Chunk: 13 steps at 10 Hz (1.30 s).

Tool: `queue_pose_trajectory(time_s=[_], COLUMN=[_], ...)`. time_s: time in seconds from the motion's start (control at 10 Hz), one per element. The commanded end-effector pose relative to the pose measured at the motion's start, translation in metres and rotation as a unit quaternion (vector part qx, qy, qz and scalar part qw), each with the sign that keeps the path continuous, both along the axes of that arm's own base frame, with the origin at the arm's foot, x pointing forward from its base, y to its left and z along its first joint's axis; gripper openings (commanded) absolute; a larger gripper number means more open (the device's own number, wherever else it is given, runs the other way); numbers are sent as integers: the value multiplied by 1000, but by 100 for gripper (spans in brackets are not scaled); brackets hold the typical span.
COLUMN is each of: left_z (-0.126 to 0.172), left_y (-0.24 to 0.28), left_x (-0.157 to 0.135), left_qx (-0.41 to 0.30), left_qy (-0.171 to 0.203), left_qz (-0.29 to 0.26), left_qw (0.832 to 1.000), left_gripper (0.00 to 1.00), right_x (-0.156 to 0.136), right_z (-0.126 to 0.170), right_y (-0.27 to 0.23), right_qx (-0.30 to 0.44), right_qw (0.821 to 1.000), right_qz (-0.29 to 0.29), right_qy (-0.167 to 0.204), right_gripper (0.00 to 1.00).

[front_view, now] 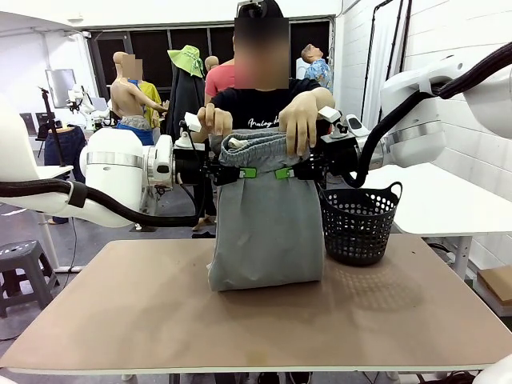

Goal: Fold the training pants.
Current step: Release the ends of the Training pants and then grab the overlapped ends.

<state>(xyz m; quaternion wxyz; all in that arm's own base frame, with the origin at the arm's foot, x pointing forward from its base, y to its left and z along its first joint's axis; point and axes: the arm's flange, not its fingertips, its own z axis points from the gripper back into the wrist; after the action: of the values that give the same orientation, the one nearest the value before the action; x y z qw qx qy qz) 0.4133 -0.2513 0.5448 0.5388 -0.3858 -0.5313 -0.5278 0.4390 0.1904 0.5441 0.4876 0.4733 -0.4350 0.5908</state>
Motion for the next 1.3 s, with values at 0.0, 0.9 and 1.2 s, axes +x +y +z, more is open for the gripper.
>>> queue_pose_trajectory(time_s=[0.0, 0.9, 1.2], left_z=[1, 1, 1], left_y=[1, 1, 1], left_x=[-3, -3, -3], left_qx=[-12, -12, -12], left_qy=[-2, -2, -2], left_qz=[8, 8, 8], left_qw=[1000, 1000, 1000], left_gripper=[0, 0, 0], right_x=[-2, -2, -2], right_z=[4, 4, 4], right_y=[1, 1, 1], right_qx=[9, 9, 9], right_qw=[1000, 1000, 1000], right_qz=[-1, -1, -1], right_qy=[-2, -2, -2], right_gripper=[0, 0, 0])
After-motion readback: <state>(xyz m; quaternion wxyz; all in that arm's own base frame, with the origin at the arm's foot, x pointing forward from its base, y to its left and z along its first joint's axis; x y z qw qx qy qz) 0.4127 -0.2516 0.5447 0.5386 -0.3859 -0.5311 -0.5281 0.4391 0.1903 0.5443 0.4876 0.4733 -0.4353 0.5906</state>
